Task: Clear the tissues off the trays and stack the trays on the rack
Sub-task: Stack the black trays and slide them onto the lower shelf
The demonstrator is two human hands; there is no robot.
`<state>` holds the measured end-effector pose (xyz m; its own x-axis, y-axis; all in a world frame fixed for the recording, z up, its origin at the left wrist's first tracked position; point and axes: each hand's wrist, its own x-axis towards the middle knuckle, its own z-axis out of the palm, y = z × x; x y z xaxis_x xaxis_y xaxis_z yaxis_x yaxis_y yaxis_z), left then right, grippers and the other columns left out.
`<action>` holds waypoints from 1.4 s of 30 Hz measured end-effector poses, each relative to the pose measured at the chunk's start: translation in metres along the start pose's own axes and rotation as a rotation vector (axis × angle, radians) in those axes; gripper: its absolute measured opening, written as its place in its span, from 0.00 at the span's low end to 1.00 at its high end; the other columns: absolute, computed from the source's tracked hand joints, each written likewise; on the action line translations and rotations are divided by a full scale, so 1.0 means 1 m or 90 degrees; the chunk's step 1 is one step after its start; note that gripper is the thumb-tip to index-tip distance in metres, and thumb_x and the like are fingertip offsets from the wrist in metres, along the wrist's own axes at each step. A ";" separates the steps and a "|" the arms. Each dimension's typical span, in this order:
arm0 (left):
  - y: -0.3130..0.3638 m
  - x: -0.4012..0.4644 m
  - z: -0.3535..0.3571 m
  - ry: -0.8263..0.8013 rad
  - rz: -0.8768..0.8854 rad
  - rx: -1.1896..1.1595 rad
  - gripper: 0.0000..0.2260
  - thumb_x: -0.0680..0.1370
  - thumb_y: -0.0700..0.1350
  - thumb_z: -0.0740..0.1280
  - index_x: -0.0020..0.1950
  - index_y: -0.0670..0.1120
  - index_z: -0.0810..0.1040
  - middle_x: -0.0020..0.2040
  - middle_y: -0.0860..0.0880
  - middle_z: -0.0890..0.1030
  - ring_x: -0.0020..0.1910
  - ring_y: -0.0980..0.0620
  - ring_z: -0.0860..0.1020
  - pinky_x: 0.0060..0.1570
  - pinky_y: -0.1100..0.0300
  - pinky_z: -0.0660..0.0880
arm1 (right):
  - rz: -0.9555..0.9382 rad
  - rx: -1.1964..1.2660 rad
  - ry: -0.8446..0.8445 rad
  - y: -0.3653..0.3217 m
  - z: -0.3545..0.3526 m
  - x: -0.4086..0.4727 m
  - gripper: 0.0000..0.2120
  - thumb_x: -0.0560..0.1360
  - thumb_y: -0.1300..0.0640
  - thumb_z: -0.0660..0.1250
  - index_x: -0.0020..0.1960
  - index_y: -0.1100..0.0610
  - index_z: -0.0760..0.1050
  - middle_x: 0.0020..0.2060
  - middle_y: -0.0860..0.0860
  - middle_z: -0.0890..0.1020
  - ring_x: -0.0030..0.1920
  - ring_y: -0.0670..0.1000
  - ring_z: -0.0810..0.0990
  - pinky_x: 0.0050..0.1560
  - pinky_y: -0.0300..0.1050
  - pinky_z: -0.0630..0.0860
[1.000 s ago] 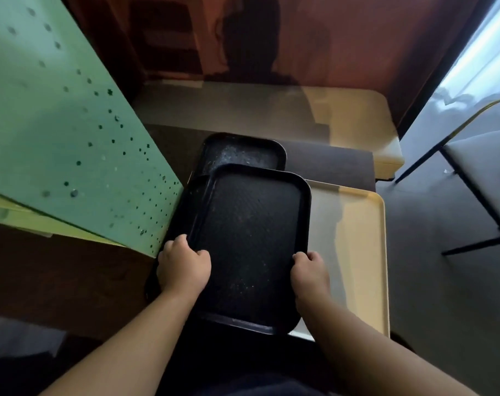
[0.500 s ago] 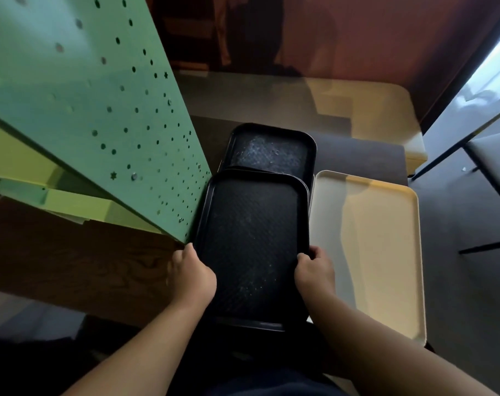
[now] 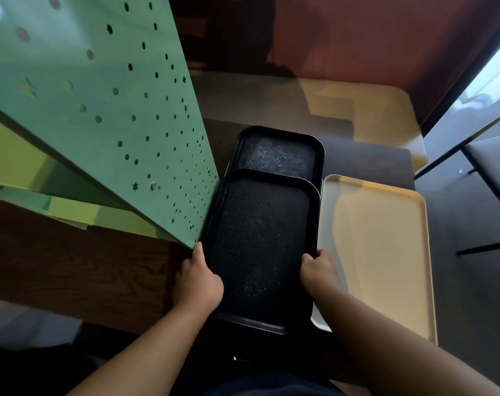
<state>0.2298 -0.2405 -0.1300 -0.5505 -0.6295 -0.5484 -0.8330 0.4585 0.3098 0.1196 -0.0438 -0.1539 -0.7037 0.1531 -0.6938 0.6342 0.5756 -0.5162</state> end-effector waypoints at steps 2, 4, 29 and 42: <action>0.002 -0.001 0.003 -0.010 -0.016 -0.024 0.36 0.78 0.41 0.63 0.83 0.50 0.49 0.76 0.41 0.65 0.71 0.39 0.68 0.67 0.46 0.70 | 0.004 -0.006 0.007 -0.001 0.000 0.000 0.16 0.79 0.52 0.58 0.64 0.56 0.70 0.58 0.58 0.80 0.57 0.62 0.79 0.62 0.58 0.76; 0.007 -0.003 0.004 0.005 -0.039 -0.040 0.35 0.77 0.43 0.64 0.82 0.47 0.51 0.76 0.40 0.65 0.72 0.39 0.68 0.68 0.45 0.70 | -0.006 0.002 0.032 0.000 -0.001 0.000 0.14 0.78 0.51 0.57 0.61 0.56 0.71 0.54 0.56 0.80 0.54 0.61 0.79 0.60 0.58 0.77; 0.115 0.077 -0.003 0.097 0.007 -0.113 0.33 0.77 0.43 0.65 0.80 0.44 0.56 0.75 0.40 0.68 0.71 0.38 0.70 0.66 0.41 0.73 | -0.107 0.091 0.100 -0.076 -0.032 0.085 0.09 0.82 0.50 0.58 0.59 0.52 0.69 0.54 0.52 0.77 0.51 0.54 0.78 0.51 0.52 0.75; 0.099 0.079 -0.003 0.042 0.017 -0.033 0.37 0.77 0.43 0.66 0.81 0.44 0.50 0.78 0.39 0.60 0.74 0.38 0.63 0.69 0.44 0.67 | -0.148 -0.061 0.089 -0.080 -0.012 0.080 0.17 0.80 0.50 0.62 0.67 0.55 0.71 0.57 0.53 0.75 0.60 0.58 0.77 0.64 0.58 0.77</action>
<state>0.1036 -0.2462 -0.1403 -0.5734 -0.6587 -0.4871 -0.8189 0.4434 0.3643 0.0087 -0.0683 -0.1616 -0.8681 0.1146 -0.4829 0.4228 0.6804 -0.5985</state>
